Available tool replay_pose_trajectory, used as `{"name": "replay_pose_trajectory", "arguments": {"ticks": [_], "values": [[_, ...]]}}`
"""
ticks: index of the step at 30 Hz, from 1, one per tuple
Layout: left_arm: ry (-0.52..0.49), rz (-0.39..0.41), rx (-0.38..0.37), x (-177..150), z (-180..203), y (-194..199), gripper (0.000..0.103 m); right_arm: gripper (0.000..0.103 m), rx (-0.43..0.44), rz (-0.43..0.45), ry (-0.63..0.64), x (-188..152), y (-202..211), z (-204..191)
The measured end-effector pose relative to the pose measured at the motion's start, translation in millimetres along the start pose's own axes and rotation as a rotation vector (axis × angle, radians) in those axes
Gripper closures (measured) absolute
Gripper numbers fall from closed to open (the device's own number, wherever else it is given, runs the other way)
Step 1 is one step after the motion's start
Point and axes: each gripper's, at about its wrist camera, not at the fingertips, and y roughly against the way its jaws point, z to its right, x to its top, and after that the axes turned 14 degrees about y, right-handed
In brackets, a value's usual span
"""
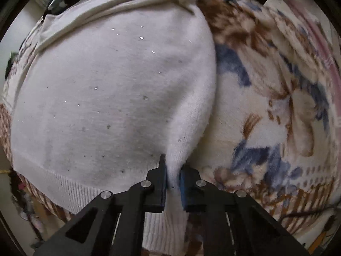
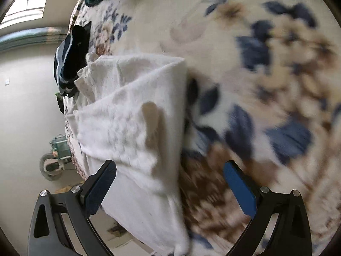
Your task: Fold small clothes
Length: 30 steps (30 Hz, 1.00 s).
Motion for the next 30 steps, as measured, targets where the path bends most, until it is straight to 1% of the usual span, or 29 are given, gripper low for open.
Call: {"name": "replay_pose_trajectory", "arguments": {"ticks": [4, 6, 7, 8, 10, 11, 12, 13, 16, 17, 19, 21, 22, 25, 27, 28, 30], "values": [[0.044, 0.028, -0.026, 8, -22, 14, 0.096, 0.001, 0.022, -0.009, -0.047, 14, -29, -3], [0.061, 0.038, -0.038, 10, -30, 22, 0.097, 0.018, 0.042, 0.008, -0.068, 17, -36, -8], [0.070, 0.043, -0.045, 11, -37, 27, 0.097, 0.046, 0.056, 0.013, -0.077, 18, -38, -10], [0.079, 0.049, -0.053, 13, -44, 32, 0.097, 0.067, 0.060, 0.013, -0.085, 19, -40, -14], [0.095, 0.059, -0.064, 16, -55, 42, 0.097, 0.077, 0.031, 0.031, -0.072, 20, -39, -26], [0.105, 0.064, -0.072, 22, -63, 49, 0.097, 0.079, 0.007, 0.047, -0.047, 21, -36, -35], [0.121, 0.071, -0.080, 22, -72, 56, 0.097, 0.080, -0.015, 0.061, -0.011, 22, -33, -48], [0.137, 0.076, -0.090, 25, -82, 61, 0.097, 0.081, -0.019, 0.069, 0.003, 22, -29, -55], [0.187, 0.107, -0.112, 33, -121, 82, 0.097, 0.082, -0.014, 0.104, 0.029, 22, -14, -87], [0.200, 0.115, -0.114, 32, -123, 85, 0.097, 0.082, -0.013, 0.113, 0.033, 22, -10, -100], [0.256, 0.126, -0.137, 40, -158, 94, 0.097, 0.082, -0.014, 0.128, 0.056, 25, -5, -136], [0.306, 0.126, -0.159, 51, -176, 95, 0.097, 0.082, -0.035, 0.133, 0.098, 32, -10, -182], [0.335, 0.123, -0.174, 57, -194, 97, 0.097, 0.083, -0.046, 0.131, 0.113, 34, -13, -198], [0.412, 0.120, -0.203, 67, -243, 96, 0.097, 0.083, -0.113, 0.118, 0.170, 47, -40, -261], [0.459, 0.110, -0.218, 73, -277, 90, 0.097, 0.083, -0.149, 0.101, 0.187, 60, -71, -302], [0.475, 0.106, -0.222, 77, -287, 86, 0.097, 0.083, -0.159, 0.094, 0.194, 63, -84, -316], [0.512, 0.086, -0.234, 83, -318, 74, 0.097, 0.083, -0.184, 0.076, 0.203, 72, -115, -344]]}}
